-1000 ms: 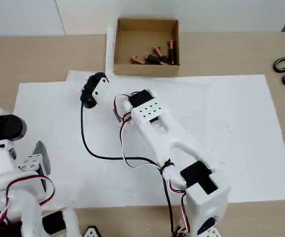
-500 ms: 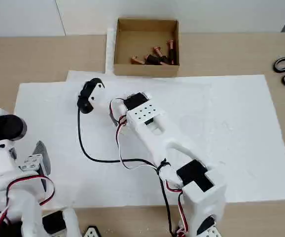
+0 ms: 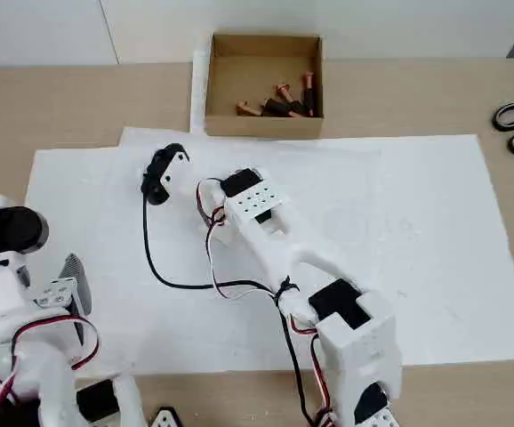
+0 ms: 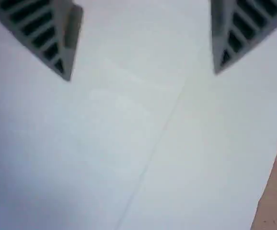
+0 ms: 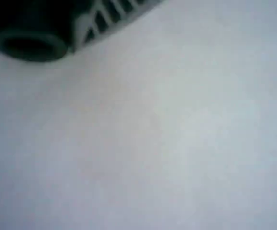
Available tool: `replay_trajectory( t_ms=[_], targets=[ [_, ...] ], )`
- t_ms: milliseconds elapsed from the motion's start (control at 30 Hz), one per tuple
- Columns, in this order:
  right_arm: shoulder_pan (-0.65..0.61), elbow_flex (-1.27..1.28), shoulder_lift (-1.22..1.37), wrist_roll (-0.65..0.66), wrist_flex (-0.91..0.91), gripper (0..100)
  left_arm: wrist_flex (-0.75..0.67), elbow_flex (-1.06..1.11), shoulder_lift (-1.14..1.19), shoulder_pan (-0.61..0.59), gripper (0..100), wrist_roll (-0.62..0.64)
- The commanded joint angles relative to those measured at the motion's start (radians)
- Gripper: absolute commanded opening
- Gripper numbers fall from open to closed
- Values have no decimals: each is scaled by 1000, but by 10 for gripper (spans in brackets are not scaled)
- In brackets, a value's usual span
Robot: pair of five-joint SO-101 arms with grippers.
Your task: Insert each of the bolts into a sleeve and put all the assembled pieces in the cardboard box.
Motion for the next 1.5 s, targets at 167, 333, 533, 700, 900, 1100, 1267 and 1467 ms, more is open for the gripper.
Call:
replay_trajectory(
  t_ms=[167,333,533,700,900,1100,1267,1467],
  targets=[
    [-13,0,15,-38,38,105,-28,2,-8,-3,182,8],
    [-12,0,21,-43,53,128,-28,2,-8,-3,182,8],
    [-12,0,22,-69,58,177,-28,2,-8,-3,182,6],
    [-12,0,22,-69,58,166,-28,2,-8,-3,182,6],
    [-12,0,16,-71,56,14,-28,2,-8,-3,182,6],
    [-10,-77,7,-74,119,4,-28,2,-8,-3,182,6],
    [-10,-239,-53,-77,257,4,-28,2,-8,-3,182,6],
    [22,-370,-150,-152,354,4,-28,2,-8,-3,182,6]
  ],
)
